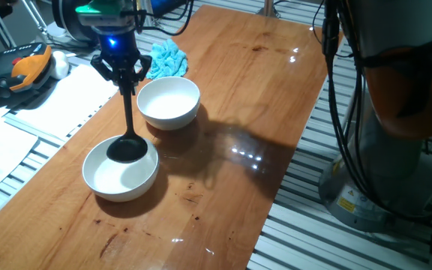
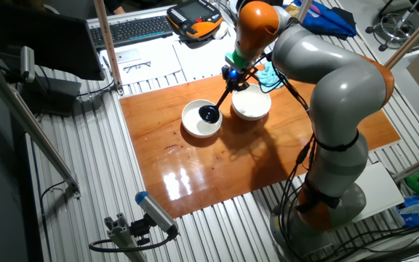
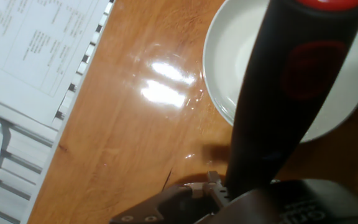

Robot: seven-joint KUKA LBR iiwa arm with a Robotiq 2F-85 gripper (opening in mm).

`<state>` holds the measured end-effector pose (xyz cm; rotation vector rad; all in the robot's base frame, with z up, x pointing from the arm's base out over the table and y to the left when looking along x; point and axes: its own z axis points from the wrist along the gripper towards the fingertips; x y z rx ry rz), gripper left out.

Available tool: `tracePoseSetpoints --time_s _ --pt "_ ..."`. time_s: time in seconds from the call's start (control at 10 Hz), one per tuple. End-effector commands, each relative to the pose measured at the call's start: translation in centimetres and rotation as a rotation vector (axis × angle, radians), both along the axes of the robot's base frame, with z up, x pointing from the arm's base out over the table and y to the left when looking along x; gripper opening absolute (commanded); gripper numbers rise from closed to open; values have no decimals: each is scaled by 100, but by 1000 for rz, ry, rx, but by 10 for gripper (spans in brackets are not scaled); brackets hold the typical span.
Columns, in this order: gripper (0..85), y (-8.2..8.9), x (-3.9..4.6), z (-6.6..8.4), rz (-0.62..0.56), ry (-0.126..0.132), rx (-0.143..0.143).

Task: Scoop water with a large spoon from one bowl to another

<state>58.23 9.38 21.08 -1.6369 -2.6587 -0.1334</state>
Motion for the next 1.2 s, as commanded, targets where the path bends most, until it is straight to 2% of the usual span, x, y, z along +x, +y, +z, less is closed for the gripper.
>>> tracePoseSetpoints --time_s 0.0,0.2,0.4,0.8,1.1 --pt "0 -29 8 15 2 0 1" --pt "0 -131 37 63 7 4 12" --pt "0 -240 47 93 17 3 10" --pt "0 -514 51 124 40 -4 6" --pt "0 -715 21 120 56 -14 0"
